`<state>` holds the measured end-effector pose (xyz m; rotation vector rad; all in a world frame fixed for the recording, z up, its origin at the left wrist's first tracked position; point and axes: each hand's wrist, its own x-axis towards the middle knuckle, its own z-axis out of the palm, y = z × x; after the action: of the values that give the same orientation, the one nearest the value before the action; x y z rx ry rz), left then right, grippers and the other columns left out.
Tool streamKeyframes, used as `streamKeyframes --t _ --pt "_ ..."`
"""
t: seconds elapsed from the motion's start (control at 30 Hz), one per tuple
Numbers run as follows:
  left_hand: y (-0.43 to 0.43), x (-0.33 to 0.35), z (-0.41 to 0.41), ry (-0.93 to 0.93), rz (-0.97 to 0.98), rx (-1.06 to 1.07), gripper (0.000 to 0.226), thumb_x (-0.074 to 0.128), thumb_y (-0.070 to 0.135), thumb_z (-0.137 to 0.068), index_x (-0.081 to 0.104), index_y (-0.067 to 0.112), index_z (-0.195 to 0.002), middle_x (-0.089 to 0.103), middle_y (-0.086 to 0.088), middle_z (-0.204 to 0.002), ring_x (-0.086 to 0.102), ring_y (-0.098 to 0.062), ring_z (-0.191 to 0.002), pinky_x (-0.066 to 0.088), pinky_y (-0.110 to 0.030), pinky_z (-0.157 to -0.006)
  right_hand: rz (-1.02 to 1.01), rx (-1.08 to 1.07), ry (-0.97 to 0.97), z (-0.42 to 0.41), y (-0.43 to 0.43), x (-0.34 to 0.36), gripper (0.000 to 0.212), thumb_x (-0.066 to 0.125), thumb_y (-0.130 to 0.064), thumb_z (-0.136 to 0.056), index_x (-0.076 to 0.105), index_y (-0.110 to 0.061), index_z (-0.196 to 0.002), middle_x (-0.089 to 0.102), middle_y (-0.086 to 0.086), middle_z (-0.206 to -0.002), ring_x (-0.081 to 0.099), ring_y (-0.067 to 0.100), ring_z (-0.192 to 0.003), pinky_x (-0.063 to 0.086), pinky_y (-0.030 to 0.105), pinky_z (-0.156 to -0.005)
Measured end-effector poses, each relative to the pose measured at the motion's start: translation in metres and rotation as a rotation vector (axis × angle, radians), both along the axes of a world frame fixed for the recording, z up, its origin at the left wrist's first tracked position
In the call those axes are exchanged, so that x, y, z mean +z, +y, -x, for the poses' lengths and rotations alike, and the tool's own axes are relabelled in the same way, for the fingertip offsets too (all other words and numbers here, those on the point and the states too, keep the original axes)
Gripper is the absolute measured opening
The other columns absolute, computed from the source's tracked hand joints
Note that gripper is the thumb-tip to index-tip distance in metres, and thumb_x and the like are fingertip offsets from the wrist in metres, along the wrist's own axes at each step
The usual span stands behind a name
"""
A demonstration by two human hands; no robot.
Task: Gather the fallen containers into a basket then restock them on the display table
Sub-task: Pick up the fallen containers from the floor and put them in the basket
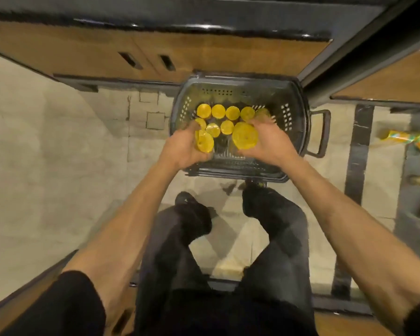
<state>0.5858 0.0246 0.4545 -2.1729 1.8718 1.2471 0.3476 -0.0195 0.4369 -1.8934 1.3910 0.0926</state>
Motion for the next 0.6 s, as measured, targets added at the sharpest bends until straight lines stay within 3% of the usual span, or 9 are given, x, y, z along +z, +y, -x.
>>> streamKeyframes --t 0.1,0.23,0.4,0.6 --pt "-0.010 -0.060 -0.008 -0.024 -0.020 -0.156 0.079 0.082 0.049 -0.067 0.045 0.016 -0.129 0.050 -0.011 -0.126 0.055 -0.033 -0.113 0.049 -0.042 -0.088 -0.025 0.000 0.044 -0.009 -0.002 -0.054 0.046 0.064 -0.064 -0.065 0.053 -0.037 -0.101 0.055 0.002 -0.117 0.060 0.029 -0.102 0.054 0.045 -0.084" --pt "-0.023 -0.131 -0.017 -0.036 0.014 -0.332 0.080 0.084 0.048 -0.068 0.044 0.008 -0.125 0.050 -0.014 -0.123 0.053 -0.033 -0.112 0.047 -0.041 -0.087 -0.019 0.072 0.028 -0.011 -0.008 -0.122 0.045 0.069 -0.057 -0.062 0.047 -0.042 -0.099 0.056 0.001 -0.111 0.061 0.026 -0.097 0.055 0.046 -0.079" --pt "-0.040 -0.204 -0.023 -0.082 0.002 -0.461 0.082 0.083 0.053 -0.064 0.044 0.009 -0.121 0.050 -0.014 -0.125 0.055 -0.034 -0.110 0.050 -0.045 -0.090 0.028 0.173 0.129 -0.022 -0.013 -0.200 0.065 0.083 -0.049 -0.063 0.055 -0.031 -0.118 0.052 0.005 -0.118 0.058 0.028 -0.107 0.048 0.033 -0.081" --pt "-0.055 -0.277 -0.023 -0.168 0.031 -0.668 0.080 0.088 0.038 -0.063 0.042 0.006 -0.120 0.048 -0.015 -0.123 0.055 -0.035 -0.107 0.049 -0.043 -0.083 0.059 0.344 0.140 -0.037 -0.025 -0.279 0.076 0.081 -0.048 -0.064 0.054 -0.018 -0.128 0.049 0.008 -0.120 0.057 0.032 -0.107 0.051 0.047 -0.086"
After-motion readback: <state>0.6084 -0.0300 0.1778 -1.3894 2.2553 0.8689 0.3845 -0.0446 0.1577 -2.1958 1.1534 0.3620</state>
